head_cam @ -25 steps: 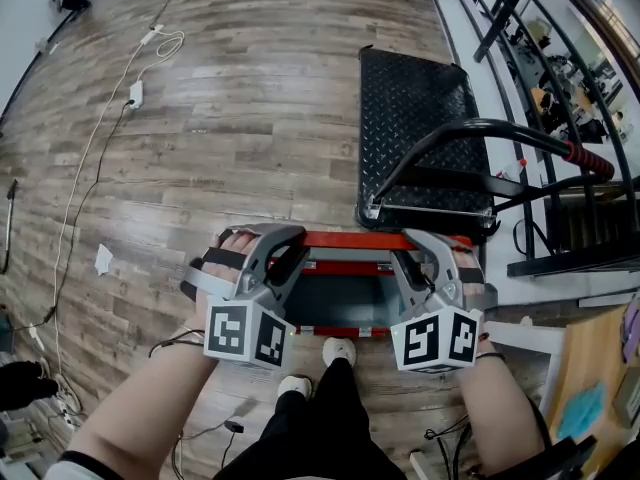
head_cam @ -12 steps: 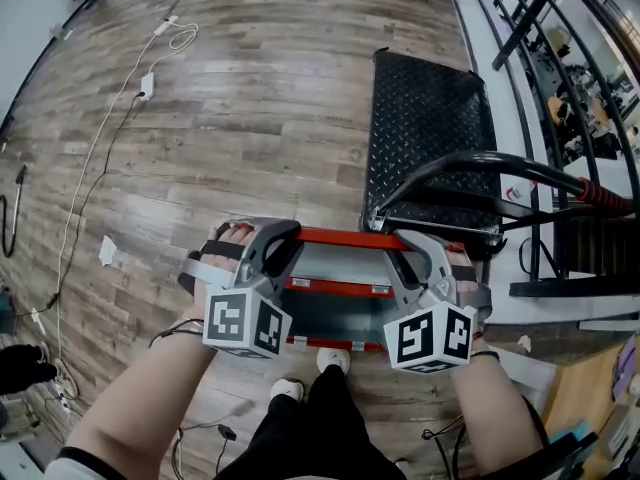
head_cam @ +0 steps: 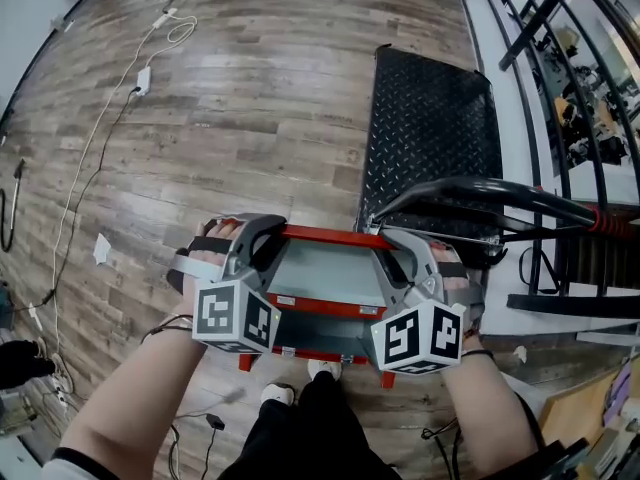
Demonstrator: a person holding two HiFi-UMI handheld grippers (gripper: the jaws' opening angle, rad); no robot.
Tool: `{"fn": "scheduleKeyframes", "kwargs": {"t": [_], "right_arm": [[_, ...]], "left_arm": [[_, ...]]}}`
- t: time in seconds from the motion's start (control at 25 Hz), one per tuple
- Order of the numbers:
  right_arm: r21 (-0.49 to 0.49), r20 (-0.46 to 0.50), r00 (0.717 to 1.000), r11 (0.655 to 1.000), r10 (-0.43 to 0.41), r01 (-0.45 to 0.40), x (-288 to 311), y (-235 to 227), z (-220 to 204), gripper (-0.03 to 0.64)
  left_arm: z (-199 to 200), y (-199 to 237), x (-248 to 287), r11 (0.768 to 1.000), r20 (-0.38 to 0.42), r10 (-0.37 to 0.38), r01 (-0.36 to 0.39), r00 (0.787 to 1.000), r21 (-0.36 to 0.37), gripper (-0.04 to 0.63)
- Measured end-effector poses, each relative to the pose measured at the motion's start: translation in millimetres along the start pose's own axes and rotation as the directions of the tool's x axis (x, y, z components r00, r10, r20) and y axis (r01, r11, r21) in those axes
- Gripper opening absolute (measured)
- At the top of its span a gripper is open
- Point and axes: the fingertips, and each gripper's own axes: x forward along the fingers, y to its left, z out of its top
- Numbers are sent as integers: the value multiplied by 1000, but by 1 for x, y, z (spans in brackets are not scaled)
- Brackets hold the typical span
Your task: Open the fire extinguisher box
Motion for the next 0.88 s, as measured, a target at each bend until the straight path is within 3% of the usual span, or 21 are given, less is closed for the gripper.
{"fn": "scheduleKeyframes", "kwargs": {"t": [0.88], "right_arm": [[-9, 29, 999, 1000, 18, -17, 46, -12, -28, 71]], "left_arm": [[-11, -1, 49, 997, -15, -75, 75, 997, -15, 75]]}}
